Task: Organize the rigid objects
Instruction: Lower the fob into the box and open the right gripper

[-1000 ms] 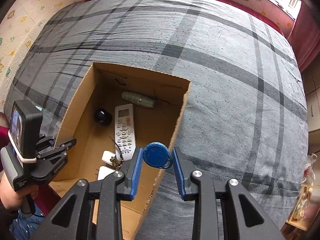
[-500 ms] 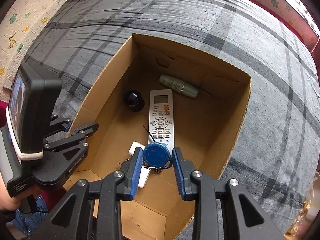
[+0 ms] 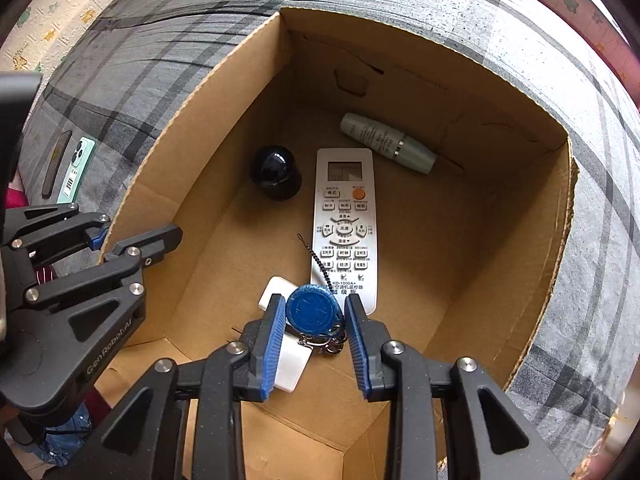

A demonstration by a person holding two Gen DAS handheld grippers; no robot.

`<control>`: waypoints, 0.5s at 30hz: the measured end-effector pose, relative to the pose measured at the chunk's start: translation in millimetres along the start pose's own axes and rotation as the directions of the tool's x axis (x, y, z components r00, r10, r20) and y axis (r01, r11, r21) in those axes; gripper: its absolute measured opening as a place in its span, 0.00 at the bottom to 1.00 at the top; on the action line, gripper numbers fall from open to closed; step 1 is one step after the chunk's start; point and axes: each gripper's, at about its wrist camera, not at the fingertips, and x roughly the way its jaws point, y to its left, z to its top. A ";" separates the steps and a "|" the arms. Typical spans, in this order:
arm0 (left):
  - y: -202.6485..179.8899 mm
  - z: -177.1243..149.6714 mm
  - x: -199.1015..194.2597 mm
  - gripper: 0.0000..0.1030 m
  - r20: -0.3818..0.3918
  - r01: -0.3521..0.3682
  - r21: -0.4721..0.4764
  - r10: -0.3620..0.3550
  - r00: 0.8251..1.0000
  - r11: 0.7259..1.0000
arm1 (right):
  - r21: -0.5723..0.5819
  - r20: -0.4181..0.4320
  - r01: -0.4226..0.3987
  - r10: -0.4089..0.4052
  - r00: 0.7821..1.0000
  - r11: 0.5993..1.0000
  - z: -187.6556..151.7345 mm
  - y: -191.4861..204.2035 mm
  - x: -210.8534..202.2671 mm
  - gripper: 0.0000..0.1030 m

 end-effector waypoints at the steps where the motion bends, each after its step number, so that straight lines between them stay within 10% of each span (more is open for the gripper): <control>1: -0.1 0.0 0.1 0.12 0.000 0.000 0.000 0.000 1.000 1.000 | -0.003 -0.004 0.001 -0.001 1.000 1.000 -0.1 0.4 1.8 0.32; 15: 0.9 0.5 -0.4 0.12 -0.001 0.000 -0.002 0.000 1.000 1.000 | -0.020 0.012 -0.003 0.003 1.000 1.000 4.4 -0.4 0.0 0.35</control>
